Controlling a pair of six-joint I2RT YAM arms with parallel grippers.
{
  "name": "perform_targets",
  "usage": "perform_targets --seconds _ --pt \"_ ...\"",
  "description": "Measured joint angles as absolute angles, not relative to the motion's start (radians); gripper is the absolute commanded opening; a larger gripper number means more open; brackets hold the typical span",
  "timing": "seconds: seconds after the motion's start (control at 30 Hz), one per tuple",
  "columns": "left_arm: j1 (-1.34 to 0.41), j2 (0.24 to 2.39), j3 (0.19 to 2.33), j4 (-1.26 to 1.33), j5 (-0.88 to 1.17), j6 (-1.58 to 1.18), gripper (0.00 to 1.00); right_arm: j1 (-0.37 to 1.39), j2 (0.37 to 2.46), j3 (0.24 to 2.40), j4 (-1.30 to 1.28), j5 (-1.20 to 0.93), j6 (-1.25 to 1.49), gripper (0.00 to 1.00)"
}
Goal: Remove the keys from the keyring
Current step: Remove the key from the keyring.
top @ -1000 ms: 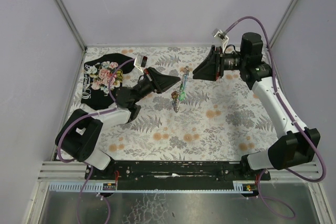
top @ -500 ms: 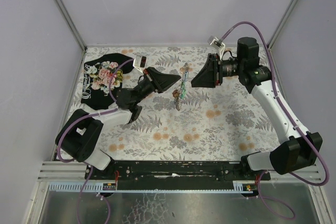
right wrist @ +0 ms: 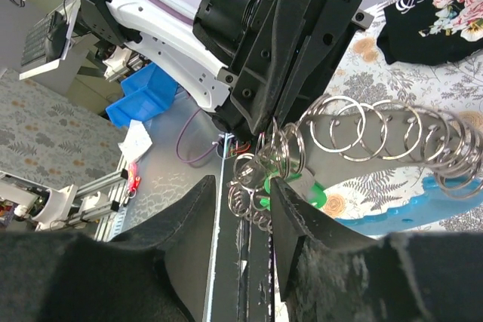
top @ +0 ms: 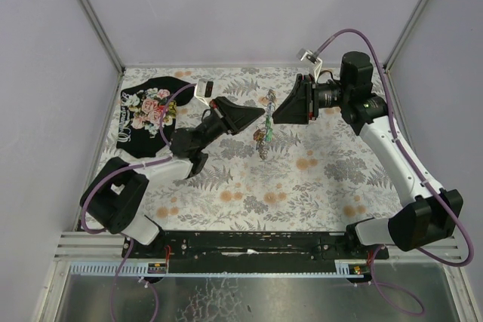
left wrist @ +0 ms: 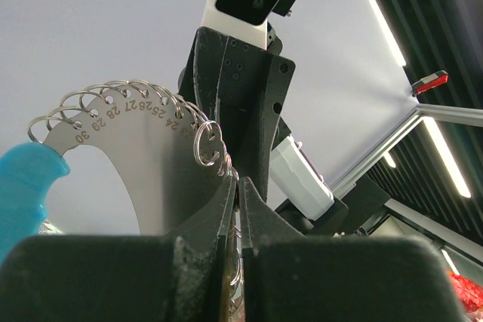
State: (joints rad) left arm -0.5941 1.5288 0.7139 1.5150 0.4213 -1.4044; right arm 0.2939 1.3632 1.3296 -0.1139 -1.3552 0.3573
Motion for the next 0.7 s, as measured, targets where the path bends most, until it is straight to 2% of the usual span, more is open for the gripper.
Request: perform_targets --seconds 0.43,0.7 --pt "-0.615 1.496 0.714 1.517 0.391 -1.310 0.00 0.289 1.394 1.428 -0.289 -1.374 0.242 0.45" --pt "-0.616 1.491 0.714 1.517 0.376 -1.315 0.00 0.287 1.398 1.473 -0.317 -1.386 0.241 0.39"
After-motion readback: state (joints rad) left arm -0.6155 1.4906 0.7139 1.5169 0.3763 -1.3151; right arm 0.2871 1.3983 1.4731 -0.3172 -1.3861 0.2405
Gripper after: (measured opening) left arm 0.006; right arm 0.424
